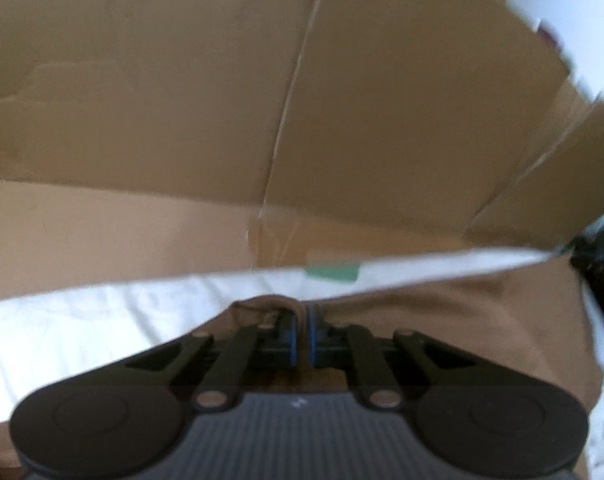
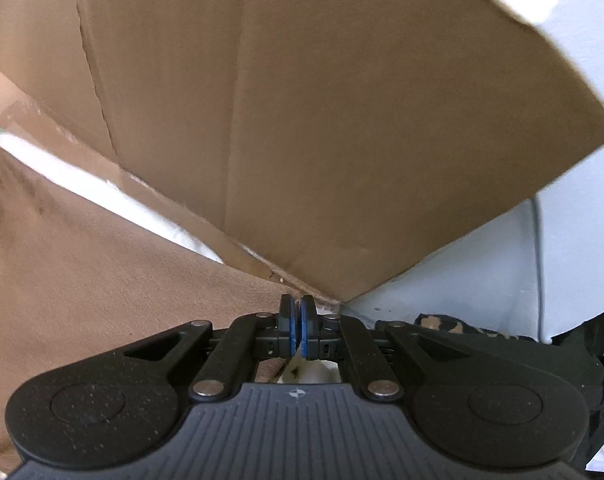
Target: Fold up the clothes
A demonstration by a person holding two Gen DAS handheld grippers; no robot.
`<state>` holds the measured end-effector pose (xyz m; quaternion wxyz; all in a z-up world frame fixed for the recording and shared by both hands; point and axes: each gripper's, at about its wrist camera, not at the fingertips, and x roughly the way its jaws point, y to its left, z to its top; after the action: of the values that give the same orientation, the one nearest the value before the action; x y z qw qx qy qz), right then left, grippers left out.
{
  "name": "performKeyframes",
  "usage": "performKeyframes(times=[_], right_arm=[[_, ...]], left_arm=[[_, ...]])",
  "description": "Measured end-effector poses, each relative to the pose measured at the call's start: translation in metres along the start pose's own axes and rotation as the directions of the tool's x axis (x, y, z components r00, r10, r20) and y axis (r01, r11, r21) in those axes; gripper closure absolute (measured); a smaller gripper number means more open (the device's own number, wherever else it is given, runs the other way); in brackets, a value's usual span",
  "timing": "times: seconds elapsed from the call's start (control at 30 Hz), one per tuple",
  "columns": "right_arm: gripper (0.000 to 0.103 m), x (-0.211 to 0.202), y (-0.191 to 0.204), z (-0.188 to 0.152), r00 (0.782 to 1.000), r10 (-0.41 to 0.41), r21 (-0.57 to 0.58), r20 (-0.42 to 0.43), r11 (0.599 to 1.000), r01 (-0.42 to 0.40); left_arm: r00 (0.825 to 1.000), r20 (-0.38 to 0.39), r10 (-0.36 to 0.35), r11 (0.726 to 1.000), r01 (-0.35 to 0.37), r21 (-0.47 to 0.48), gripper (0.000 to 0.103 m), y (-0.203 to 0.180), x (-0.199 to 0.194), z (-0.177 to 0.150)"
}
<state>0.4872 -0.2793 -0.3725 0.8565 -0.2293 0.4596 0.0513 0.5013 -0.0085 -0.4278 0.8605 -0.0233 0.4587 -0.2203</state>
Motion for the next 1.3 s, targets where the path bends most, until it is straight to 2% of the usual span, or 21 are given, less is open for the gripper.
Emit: performKeyframes(times=[0.13,0.2,0.23,0.3,0.33,0.53,0.6,0.73,0.9,1.03,1.17,1.3], right_arm=[[0.098,0.000,-0.009,-0.002,1.000,-0.010,0.084,-0.009,0.996,0.010],[0.096,-0.012,-0.014,-0.004,1.000,-0.001,0.118,0.019,0.993,-0.002],[0.095,-0.021,-0.016,-0.006,0.999,0.012,0.135,0.039,0.991,-0.017],[0.087,-0.040,-0.019,-0.014,0.997,0.031,0.172,0.072,0.984,-0.043],[0.087,-0.048,-0.020,-0.019,0.995,0.043,0.187,0.085,0.981,-0.059],[0.084,-0.091,-0.015,-0.054,0.985,0.104,0.233,0.136,0.963,-0.134],[0.075,-0.104,-0.017,-0.065,0.979,0.103,0.268,0.175,0.952,-0.148],[0.075,-0.109,-0.010,-0.077,0.975,0.122,0.318,0.184,0.931,-0.176],[0.070,-0.110,0.007,-0.096,0.975,0.120,0.323,0.188,0.930,-0.177],[0.069,-0.087,0.025,-0.113,0.982,0.127,0.363,0.141,0.916,-0.170],[0.065,-0.070,0.038,-0.118,0.991,0.109,0.349,0.077,0.928,-0.129],[0.065,-0.060,0.035,-0.120,0.992,0.118,0.410,0.049,0.903,-0.128]], left_arm=[[0.999,-0.032,0.012,1.000,-0.011,0.018,0.089,-0.005,-0.001,0.005],[0.999,-0.014,0.029,0.999,-0.028,0.037,0.073,-0.013,-0.011,0.002],[0.999,-0.005,0.037,0.998,-0.037,0.047,0.069,-0.016,-0.017,0.001],[0.999,0.012,0.046,0.997,-0.047,0.065,0.045,-0.024,-0.027,-0.002],[0.999,0.020,0.046,0.996,-0.048,0.073,0.042,-0.027,-0.032,-0.004],[0.997,0.068,0.046,0.991,-0.054,0.122,0.041,-0.048,-0.062,-0.014],[0.996,0.077,0.048,0.994,-0.056,0.099,0.041,-0.050,-0.070,-0.016],[0.992,0.107,0.060,0.996,-0.066,0.053,0.041,-0.052,-0.086,-0.022],[0.984,0.147,0.106,0.994,-0.105,-0.010,0.038,-0.050,-0.103,-0.040],[0.982,0.152,0.110,0.994,-0.106,-0.034,0.038,-0.047,-0.104,-0.058],[0.982,0.144,0.126,0.991,-0.120,-0.052,0.038,-0.045,-0.096,-0.068],[0.983,0.131,0.127,0.990,-0.118,-0.073,0.038,-0.045,-0.093,-0.075]])
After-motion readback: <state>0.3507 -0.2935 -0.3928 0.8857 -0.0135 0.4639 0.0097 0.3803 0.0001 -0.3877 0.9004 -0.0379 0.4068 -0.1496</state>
